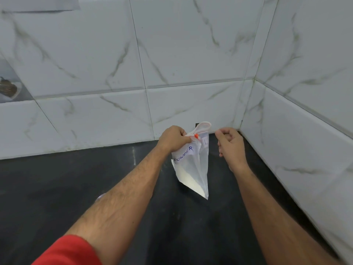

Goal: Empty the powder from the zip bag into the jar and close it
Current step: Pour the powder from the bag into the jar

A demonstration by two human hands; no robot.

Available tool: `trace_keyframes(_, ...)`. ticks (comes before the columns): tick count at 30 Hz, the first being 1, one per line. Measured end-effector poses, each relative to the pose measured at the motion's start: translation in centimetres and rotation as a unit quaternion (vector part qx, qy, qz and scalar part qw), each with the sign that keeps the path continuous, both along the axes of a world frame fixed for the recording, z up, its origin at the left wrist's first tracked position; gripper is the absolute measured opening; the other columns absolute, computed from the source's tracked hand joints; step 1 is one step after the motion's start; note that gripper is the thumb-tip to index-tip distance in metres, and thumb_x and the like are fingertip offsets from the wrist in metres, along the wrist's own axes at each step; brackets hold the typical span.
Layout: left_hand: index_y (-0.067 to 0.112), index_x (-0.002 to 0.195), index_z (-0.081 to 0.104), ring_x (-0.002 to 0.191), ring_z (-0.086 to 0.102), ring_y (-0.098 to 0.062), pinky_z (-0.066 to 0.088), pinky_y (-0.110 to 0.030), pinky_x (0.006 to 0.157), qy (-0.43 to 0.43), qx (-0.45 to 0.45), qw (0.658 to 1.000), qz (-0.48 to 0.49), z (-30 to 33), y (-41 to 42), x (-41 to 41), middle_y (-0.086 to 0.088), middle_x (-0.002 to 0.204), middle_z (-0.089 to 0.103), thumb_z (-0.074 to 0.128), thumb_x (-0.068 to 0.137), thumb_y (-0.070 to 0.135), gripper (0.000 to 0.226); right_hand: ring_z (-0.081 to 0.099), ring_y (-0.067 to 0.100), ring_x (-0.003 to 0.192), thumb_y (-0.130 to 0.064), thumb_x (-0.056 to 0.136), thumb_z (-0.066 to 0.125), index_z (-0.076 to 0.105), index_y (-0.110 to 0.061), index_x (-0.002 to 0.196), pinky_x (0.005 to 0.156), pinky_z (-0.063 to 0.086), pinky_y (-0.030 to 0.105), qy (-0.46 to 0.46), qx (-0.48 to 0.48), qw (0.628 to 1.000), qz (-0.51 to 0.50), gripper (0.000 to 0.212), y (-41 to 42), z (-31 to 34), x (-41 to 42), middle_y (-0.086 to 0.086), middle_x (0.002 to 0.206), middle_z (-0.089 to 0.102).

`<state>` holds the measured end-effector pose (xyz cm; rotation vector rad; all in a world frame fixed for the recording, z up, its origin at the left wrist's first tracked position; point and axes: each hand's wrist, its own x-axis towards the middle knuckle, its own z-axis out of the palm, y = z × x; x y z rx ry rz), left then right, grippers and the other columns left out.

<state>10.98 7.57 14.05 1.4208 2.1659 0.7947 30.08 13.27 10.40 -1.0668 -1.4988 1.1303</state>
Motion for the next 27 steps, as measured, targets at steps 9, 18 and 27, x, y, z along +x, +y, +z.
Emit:
trace_keyframes(9, 0.03, 0.075, 0.059, 0.079, 0.056, -0.017, 0.044, -0.034, 0.076, 0.138, 0.064, 0.981, -0.119, 5.1, -0.5, -2.8, 0.015, 0.072, 0.059, 0.068, 0.089, 0.033, 0.017, 0.058, 0.016, 0.067, -0.04, 0.101, 0.049, 0.063, -0.009, 0.098, 0.054, 0.048, 0.028, 0.041, -0.201, 0.973, -0.107, 0.034, -1.3, -6.5, -1.2, 0.008, 0.079, 0.061)
trace_keyframes(18, 0.017, 0.086, 0.069, 0.084, 0.061, -0.002, 0.048, -0.013, 0.077, 0.059, 0.193, 0.968, -0.151, 7.8, -2.5, -4.6, 0.002, 0.09, 0.07, 0.06, 0.094, 0.009, 0.015, 0.06, 0.037, 0.119, -0.049, 0.101, 0.044, 0.042, -0.015, 0.145, 0.097, 0.049, 0.058, 0.189, -0.426, 0.879, 0.1, 0.056, 2.5, -6.1, -5.2, 0.017, 0.136, 0.058)
trace_keyframes(27, 0.005, 0.09, 0.065, 0.067, 0.057, 0.0, 0.047, -0.012, 0.066, -0.065, 0.25, 0.965, -0.039, 4.8, -5.8, -7.3, -0.004, 0.085, 0.064, 0.053, 0.093, -0.006, 0.017, 0.069, 0.025, 0.091, -0.014, 0.097, 0.055, 0.069, -0.008, 0.105, 0.075, 0.056, 0.04, 0.225, -0.386, 0.888, 0.108, 0.018, 2.9, -3.5, -7.6, 0.01, 0.102, 0.073)
